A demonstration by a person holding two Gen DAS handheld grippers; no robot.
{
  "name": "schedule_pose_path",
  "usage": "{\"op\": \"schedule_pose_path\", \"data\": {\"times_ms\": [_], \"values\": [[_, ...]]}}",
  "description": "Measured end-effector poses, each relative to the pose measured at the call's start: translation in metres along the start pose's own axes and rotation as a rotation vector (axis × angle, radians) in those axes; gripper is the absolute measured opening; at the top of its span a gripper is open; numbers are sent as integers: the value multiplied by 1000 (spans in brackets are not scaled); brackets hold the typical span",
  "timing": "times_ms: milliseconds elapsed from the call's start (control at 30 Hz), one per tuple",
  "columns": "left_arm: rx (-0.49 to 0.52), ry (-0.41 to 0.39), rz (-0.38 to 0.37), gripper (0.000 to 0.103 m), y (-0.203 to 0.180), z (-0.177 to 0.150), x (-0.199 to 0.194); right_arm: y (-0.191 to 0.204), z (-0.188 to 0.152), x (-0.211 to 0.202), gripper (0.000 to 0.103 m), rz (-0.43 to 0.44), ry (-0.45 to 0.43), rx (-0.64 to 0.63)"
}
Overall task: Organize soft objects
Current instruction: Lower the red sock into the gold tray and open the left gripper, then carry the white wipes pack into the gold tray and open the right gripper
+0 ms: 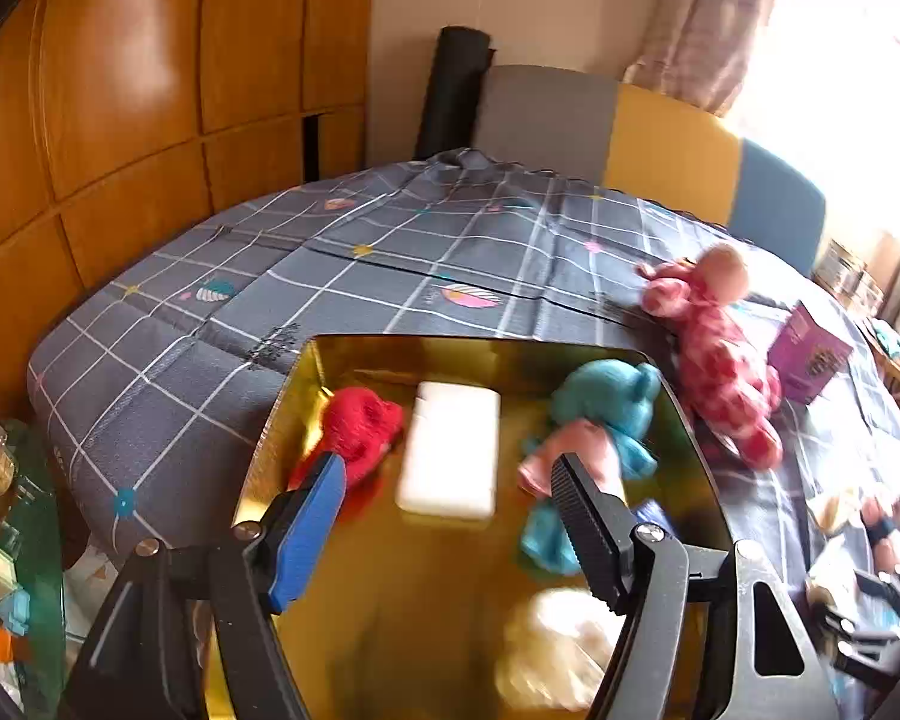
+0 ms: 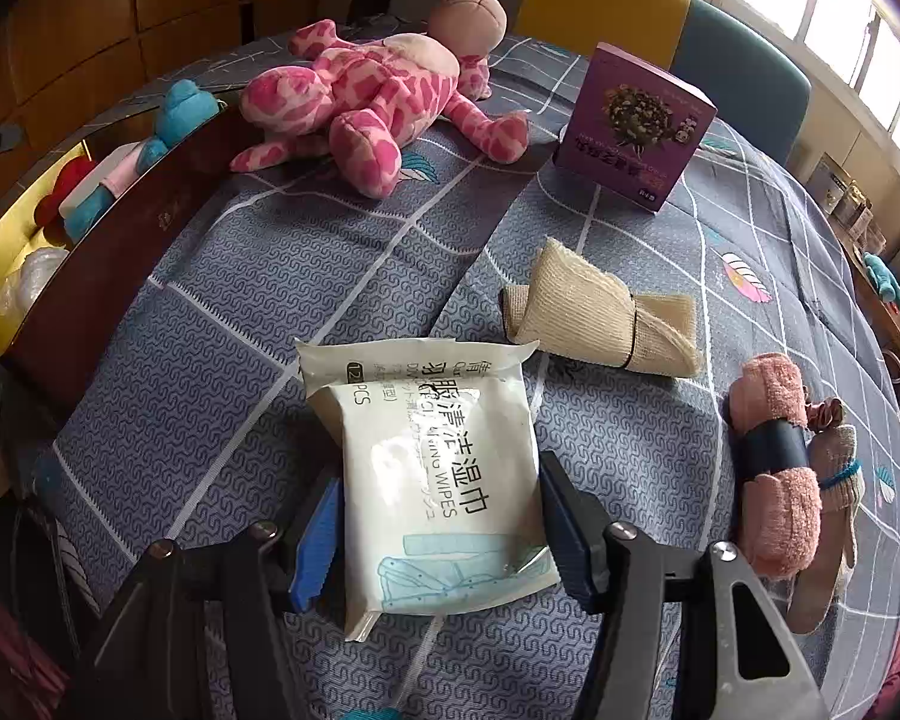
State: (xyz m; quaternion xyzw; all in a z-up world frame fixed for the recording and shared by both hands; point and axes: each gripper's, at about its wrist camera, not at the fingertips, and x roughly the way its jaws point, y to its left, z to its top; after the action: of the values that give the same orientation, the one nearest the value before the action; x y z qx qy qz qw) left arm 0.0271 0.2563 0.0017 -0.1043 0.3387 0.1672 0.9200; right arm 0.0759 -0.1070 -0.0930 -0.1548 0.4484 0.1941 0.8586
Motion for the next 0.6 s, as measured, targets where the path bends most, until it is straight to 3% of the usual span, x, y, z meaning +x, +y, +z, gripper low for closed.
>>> {"op": "schedule_pose_path", "data": {"times_ms": [267, 600], "values": [[29, 3, -24, 82, -27, -25, -26, 0, -3, -3, 61, -5, -24, 24], [42, 17, -10, 83, -32, -45, -34, -4, -2, -6, 59, -9, -22, 68]]}}
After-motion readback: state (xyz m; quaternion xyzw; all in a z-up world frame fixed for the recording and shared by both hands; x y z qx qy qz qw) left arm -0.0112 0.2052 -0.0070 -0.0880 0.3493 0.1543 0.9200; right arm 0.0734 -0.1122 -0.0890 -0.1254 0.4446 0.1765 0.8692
